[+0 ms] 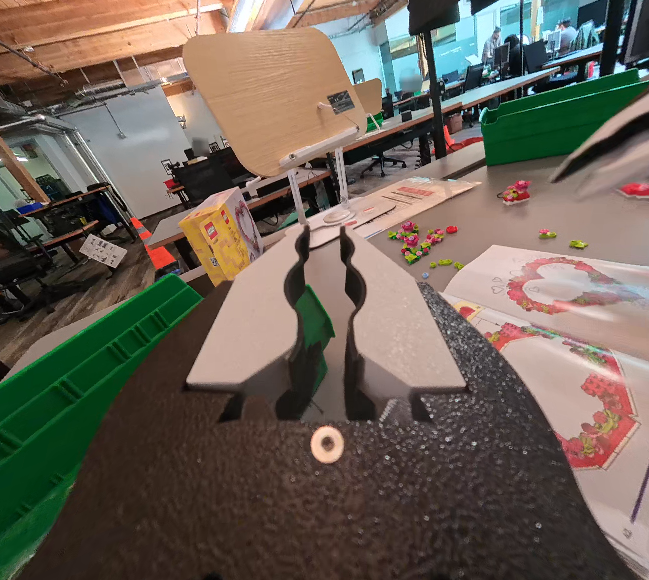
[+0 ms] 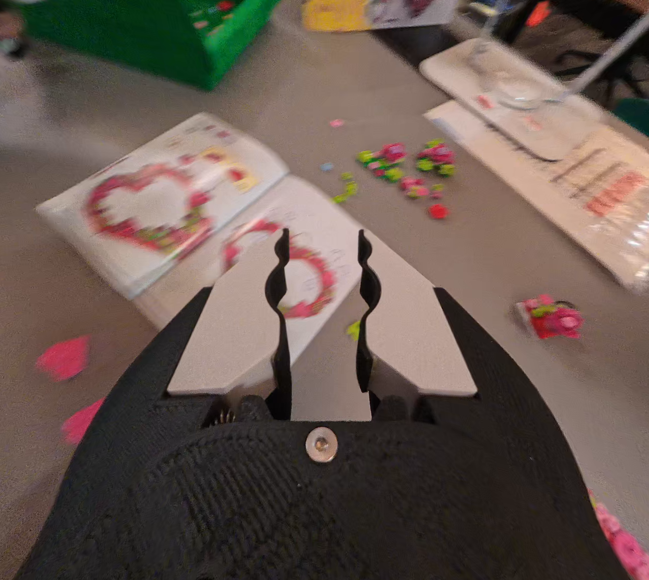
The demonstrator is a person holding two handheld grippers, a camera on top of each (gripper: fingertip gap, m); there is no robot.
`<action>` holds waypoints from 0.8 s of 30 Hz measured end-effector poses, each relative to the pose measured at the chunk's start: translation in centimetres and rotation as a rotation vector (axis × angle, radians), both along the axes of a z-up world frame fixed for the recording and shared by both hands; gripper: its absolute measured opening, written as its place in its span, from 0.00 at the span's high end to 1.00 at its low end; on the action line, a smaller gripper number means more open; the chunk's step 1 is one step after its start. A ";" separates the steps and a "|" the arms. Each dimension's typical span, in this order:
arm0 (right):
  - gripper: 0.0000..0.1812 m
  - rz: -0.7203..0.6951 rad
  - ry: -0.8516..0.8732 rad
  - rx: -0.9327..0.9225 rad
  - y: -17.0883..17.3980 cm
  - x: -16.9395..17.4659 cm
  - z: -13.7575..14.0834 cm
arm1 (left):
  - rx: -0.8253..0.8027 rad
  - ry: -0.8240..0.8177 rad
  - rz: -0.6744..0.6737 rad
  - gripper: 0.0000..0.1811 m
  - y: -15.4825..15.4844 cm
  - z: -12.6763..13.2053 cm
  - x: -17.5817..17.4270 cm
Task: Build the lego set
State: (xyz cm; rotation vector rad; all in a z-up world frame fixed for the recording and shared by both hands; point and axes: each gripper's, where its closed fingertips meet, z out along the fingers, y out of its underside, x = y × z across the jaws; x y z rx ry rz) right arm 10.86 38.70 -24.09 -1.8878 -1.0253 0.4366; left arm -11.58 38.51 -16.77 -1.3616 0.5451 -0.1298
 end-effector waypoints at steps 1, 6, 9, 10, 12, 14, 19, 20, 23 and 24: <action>0.79 -0.051 0.015 0.013 2.5 0.7 -0.1 | 0.016 -0.004 0.002 0.92 -0.1 0.3 0.0; 0.79 -0.113 -0.046 -0.080 11.0 1.2 -3.9 | 0.056 -0.014 0.007 0.93 -0.4 1.2 -0.5; 0.79 -0.121 -0.080 -0.123 13.8 1.2 -6.1 | 0.055 -0.026 0.017 0.93 -0.3 1.4 -1.1; 0.79 -0.121 -0.085 -0.139 14.3 1.2 -6.5 | 0.057 -0.031 0.022 0.93 -0.3 1.5 -1.3; 0.80 -0.123 -0.110 -0.167 15.1 1.2 -7.5 | 0.060 -0.049 0.028 0.93 -0.3 1.8 -1.8; 0.81 -0.119 -0.128 -0.197 15.3 1.2 -8.4 | 0.055 -0.071 0.030 0.93 -0.3 1.9 -2.1; 0.91 -0.127 -0.089 -0.207 15.8 1.1 -8.5 | 0.044 -0.092 0.030 0.93 0.0 1.8 -2.3; 0.92 -0.124 -0.089 -0.206 15.8 1.2 -8.5 | 0.043 -0.089 0.031 0.93 0.0 1.7 -2.3; 0.92 -0.082 -0.106 -0.192 15.0 1.2 -7.9 | 0.034 -0.087 0.024 0.93 0.0 1.4 -2.1; 0.92 -0.044 -0.096 -0.170 14.2 1.0 -7.1 | 0.034 -0.084 0.022 0.93 0.0 1.4 -2.0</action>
